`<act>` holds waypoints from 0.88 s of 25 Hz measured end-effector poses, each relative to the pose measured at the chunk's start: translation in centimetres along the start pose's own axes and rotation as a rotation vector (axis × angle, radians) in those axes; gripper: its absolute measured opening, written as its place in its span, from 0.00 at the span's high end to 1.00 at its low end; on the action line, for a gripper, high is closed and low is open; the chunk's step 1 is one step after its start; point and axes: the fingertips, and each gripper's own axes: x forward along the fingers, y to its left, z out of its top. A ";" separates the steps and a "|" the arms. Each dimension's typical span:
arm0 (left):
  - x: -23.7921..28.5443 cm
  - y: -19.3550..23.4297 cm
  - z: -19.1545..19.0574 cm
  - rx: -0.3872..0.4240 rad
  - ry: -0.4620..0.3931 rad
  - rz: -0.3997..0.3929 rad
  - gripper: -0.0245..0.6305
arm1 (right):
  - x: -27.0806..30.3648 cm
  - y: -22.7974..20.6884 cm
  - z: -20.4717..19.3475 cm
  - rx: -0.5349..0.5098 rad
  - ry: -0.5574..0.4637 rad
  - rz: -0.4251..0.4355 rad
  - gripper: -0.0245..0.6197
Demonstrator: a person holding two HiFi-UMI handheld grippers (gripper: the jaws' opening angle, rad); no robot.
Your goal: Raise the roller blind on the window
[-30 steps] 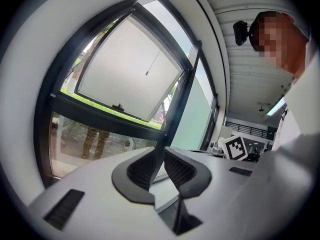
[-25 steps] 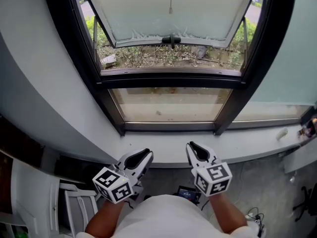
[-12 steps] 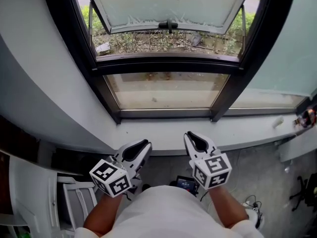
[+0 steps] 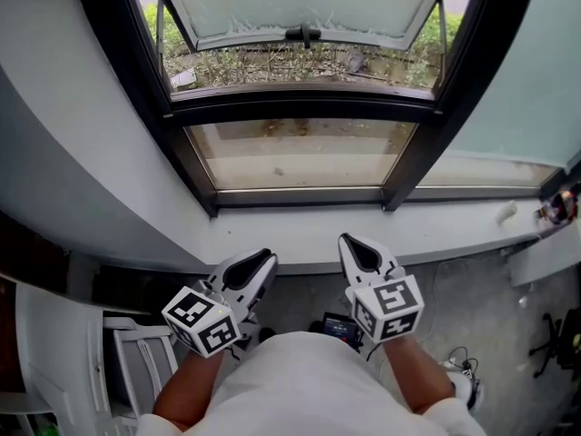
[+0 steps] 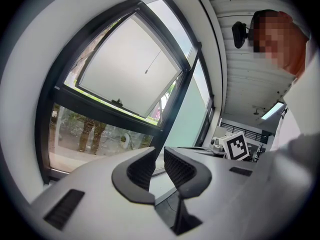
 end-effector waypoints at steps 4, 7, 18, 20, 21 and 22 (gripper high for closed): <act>0.0 -0.4 -0.1 -0.014 0.001 -0.001 0.85 | -0.5 -0.2 0.3 -0.019 -0.004 -0.017 0.93; 0.1 -0.5 -0.2 -0.013 0.001 -0.006 0.85 | -0.6 -0.2 0.4 -0.026 -0.004 -0.017 0.93; 0.4 -1.0 0.0 -0.013 0.003 -0.017 0.85 | -0.6 -0.6 0.8 -0.012 -0.006 -0.013 0.93; 0.5 -1.1 -0.3 -0.018 0.011 -0.019 0.85 | -0.7 -0.7 0.5 -0.007 0.000 -0.015 0.93; 0.5 -1.1 -0.4 -0.019 0.013 -0.020 0.85 | -0.7 -0.7 0.4 -0.005 0.002 -0.016 0.93; 0.6 -1.1 -0.4 -0.018 0.014 -0.021 0.85 | -0.7 -0.8 0.4 -0.003 0.003 -0.018 0.93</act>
